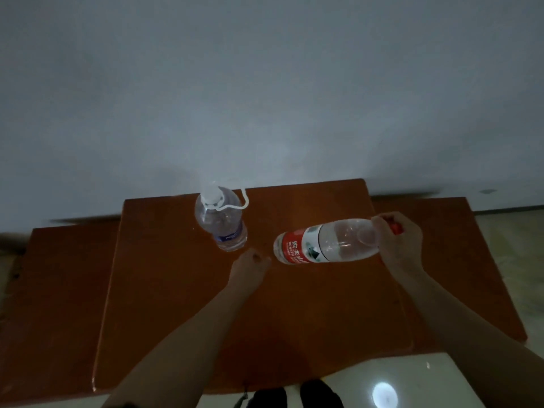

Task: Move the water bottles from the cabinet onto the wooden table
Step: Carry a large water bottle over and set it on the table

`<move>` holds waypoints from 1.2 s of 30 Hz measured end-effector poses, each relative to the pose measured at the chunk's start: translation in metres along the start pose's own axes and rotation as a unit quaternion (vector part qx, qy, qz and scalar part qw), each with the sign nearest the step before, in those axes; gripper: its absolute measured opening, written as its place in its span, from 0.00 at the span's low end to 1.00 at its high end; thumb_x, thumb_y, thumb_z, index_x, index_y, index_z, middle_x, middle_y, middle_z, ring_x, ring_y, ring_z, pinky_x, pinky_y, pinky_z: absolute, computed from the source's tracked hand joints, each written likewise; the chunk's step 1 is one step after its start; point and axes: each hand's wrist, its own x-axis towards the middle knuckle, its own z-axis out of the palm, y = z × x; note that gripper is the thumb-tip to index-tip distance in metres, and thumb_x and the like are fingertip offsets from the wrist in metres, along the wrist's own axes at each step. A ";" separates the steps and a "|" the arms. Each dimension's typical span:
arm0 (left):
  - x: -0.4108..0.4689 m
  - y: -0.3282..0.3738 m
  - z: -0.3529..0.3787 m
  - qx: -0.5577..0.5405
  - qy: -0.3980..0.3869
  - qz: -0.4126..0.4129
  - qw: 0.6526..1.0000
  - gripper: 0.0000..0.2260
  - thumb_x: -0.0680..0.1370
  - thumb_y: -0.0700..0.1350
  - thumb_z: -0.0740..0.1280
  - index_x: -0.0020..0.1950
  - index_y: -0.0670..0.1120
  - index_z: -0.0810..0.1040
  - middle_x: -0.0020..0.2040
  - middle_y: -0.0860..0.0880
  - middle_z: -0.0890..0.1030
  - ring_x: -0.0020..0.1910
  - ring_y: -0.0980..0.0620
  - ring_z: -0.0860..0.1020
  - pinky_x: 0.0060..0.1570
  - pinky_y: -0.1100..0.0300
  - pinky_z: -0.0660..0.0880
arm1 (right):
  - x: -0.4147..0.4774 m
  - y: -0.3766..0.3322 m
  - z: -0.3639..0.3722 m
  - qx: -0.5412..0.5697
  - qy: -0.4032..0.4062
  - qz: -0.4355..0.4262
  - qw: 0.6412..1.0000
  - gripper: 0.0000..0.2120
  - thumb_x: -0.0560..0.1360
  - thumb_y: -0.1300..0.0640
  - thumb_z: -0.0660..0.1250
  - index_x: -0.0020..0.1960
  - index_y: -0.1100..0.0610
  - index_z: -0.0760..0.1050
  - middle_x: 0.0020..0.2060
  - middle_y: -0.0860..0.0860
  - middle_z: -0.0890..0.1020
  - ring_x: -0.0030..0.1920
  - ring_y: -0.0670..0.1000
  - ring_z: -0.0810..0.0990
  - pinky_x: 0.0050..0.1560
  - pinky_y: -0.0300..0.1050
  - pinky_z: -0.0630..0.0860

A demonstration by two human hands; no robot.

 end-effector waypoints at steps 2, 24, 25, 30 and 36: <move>0.029 0.017 0.018 -0.029 0.007 0.006 1.000 0.21 0.77 0.61 0.62 0.59 0.45 0.74 0.53 0.50 0.78 0.50 0.47 0.78 0.51 0.54 0.75 | 0.007 0.025 -0.006 0.016 0.008 0.013 1.000 0.02 0.75 0.61 0.67 0.46 0.57 0.78 0.36 0.50 0.80 0.35 0.42 0.78 0.34 0.32 0.73; 0.020 0.029 0.109 0.009 0.198 -0.101 0.975 0.23 0.79 0.60 0.58 0.66 0.46 0.67 0.57 0.42 0.73 0.54 0.43 0.75 0.54 0.48 0.73 | -0.015 0.123 -0.021 -0.054 -0.089 0.099 0.990 0.08 0.75 0.50 0.66 0.47 0.53 0.82 0.32 0.44 0.82 0.33 0.44 0.81 0.36 0.41 0.78; 0.010 0.021 0.109 0.005 0.203 -0.107 0.973 0.24 0.78 0.62 0.57 0.66 0.47 0.67 0.57 0.42 0.75 0.53 0.44 0.76 0.54 0.48 0.75 | -0.016 0.117 -0.023 -0.047 -0.100 0.092 0.990 0.08 0.75 0.50 0.67 0.46 0.53 0.81 0.32 0.45 0.82 0.33 0.44 0.81 0.38 0.40 0.78; -0.062 -0.028 0.097 -0.043 0.243 -0.159 0.956 0.30 0.73 0.71 0.47 0.64 0.53 0.69 0.52 0.43 0.79 0.47 0.45 0.81 0.50 0.46 0.79 | -0.039 0.059 -0.024 -0.010 -0.167 0.005 0.986 0.07 0.73 0.53 0.71 0.42 0.56 0.81 0.33 0.49 0.82 0.34 0.49 0.81 0.39 0.43 0.78; -0.159 -0.085 0.072 -0.162 0.332 -0.211 0.905 0.28 0.75 0.68 0.50 0.65 0.52 0.72 0.54 0.41 0.79 0.50 0.43 0.80 0.53 0.47 0.77 | -0.107 -0.008 -0.003 0.019 -0.251 -0.107 0.962 0.07 0.72 0.51 0.71 0.40 0.55 0.81 0.32 0.47 0.81 0.33 0.46 0.80 0.35 0.40 0.76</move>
